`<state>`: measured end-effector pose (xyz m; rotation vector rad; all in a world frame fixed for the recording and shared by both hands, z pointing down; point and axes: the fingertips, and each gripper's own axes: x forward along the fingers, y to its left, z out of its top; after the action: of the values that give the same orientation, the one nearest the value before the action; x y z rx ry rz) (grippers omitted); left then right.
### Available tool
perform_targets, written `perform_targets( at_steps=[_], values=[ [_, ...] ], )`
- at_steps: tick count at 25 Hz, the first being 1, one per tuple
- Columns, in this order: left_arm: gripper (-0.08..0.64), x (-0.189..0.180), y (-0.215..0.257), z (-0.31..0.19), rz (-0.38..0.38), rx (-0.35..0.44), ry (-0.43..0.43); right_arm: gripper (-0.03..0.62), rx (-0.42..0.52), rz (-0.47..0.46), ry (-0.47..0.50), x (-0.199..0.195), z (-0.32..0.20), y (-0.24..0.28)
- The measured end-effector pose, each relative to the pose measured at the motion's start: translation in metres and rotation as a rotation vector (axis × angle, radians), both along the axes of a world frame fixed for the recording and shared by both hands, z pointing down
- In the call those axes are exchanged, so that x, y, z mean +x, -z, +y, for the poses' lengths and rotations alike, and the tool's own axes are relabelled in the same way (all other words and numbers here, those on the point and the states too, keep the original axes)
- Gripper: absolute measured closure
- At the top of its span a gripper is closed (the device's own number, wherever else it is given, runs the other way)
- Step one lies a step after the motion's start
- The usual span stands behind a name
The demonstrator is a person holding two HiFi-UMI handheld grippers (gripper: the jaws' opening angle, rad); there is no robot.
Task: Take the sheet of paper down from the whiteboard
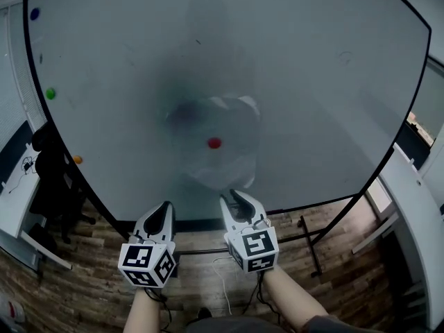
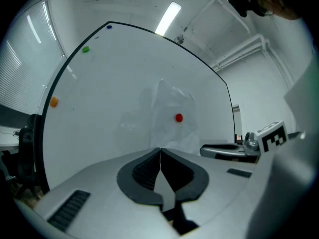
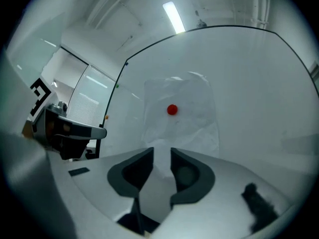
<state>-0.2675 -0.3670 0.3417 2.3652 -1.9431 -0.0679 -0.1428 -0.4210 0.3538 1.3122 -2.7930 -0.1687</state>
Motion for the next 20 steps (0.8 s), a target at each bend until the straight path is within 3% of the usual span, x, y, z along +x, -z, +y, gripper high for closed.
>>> perform_targets(
  at_steps=[1, 2, 6, 12, 20],
  values=[
    [0.548, -0.004, 0.005, -0.005, -0.005, 0.009, -0.013, 0.469, 0.011, 0.007, -0.004, -0.006, -0.005, 0.005],
    [0.547, -0.007, 0.009, -0.010, -0.010, 0.016, -0.026, 0.450, 0.025, 0.008, -0.014, -0.011, -0.010, 0.011],
    [0.548, -0.016, 0.019, -0.028, -0.019, 0.041, -0.075, 0.446, 0.105, -0.005, -0.093, -0.022, -0.030, 0.042],
    [0.548, -0.032, 0.039, -0.044, -0.012, 0.108, -0.082, 0.448, 0.209, 0.001, -0.164, -0.032, -0.051, 0.078],
    [0.548, -0.035, 0.061, -0.059, -0.035, 0.157, -0.167, 0.448, 0.256, 0.021, -0.209, -0.038, -0.066, 0.093]
  ],
)
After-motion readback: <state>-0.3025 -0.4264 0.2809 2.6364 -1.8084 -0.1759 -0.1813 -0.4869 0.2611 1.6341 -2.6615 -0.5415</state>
